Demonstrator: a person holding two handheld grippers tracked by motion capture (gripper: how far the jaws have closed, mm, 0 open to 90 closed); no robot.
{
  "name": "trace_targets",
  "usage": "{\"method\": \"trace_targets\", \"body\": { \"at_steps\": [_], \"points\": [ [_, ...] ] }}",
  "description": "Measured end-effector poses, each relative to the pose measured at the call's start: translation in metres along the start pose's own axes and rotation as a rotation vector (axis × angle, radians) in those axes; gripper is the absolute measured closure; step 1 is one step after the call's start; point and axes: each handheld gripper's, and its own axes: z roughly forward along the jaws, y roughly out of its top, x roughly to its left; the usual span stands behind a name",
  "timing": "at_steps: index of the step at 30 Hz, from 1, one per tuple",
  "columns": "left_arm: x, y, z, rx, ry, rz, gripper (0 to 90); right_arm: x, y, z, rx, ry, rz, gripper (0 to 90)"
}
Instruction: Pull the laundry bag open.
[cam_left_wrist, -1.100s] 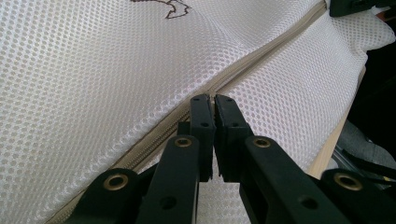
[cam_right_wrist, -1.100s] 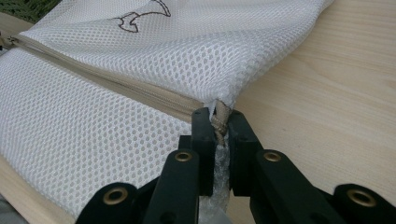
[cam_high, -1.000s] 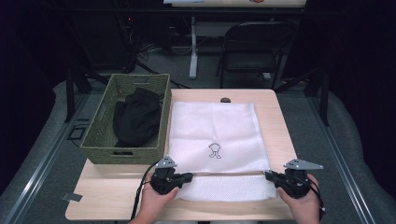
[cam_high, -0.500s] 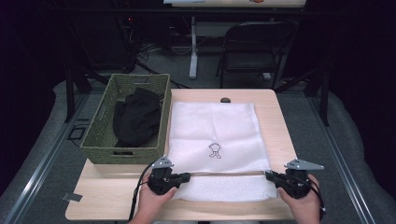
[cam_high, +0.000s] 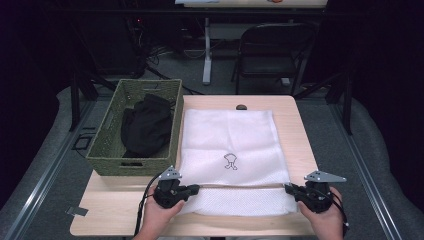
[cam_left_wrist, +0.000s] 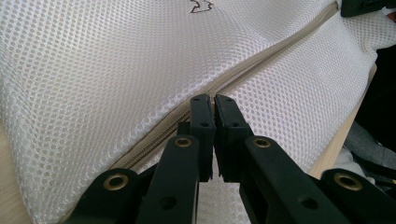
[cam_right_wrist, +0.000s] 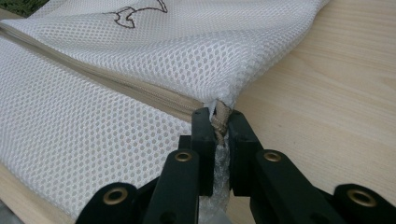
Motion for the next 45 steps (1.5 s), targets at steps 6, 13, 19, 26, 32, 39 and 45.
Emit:
{"method": "trace_targets", "body": {
  "at_steps": [6, 13, 19, 26, 32, 39, 45],
  "points": [
    [0.003, -0.001, -0.001, 0.015, 0.016, 0.007, 87.4, 0.000, -0.001, 0.002, 0.008, 0.001, -0.002, 83.5],
    [0.009, -0.003, -0.008, 0.022, 0.011, -0.013, 87.4, -0.003, -0.001, 0.003, 0.017, -0.021, -0.009, 83.5],
    [0.009, -0.005, -0.012, 0.027, 0.018, -0.004, 87.4, -0.002, -0.001, 0.003, 0.009, 0.006, 0.000, 83.4],
    [0.010, -0.008, -0.017, 0.022, 0.016, 0.002, 87.4, 0.001, -0.001, 0.005, 0.014, 0.012, -0.008, 83.3],
    [0.010, -0.008, -0.018, 0.027, 0.018, 0.001, 87.4, 0.002, 0.000, 0.005, 0.015, 0.014, -0.009, 83.4],
    [0.023, -0.013, -0.027, 0.015, 0.057, -0.045, 87.4, -0.008, -0.003, 0.001, 0.010, -0.023, 0.023, 83.5],
    [0.021, -0.016, -0.028, 0.022, 0.058, -0.036, 87.4, -0.008, -0.003, 0.003, 0.014, -0.021, 0.014, 83.5]
  ]
}}
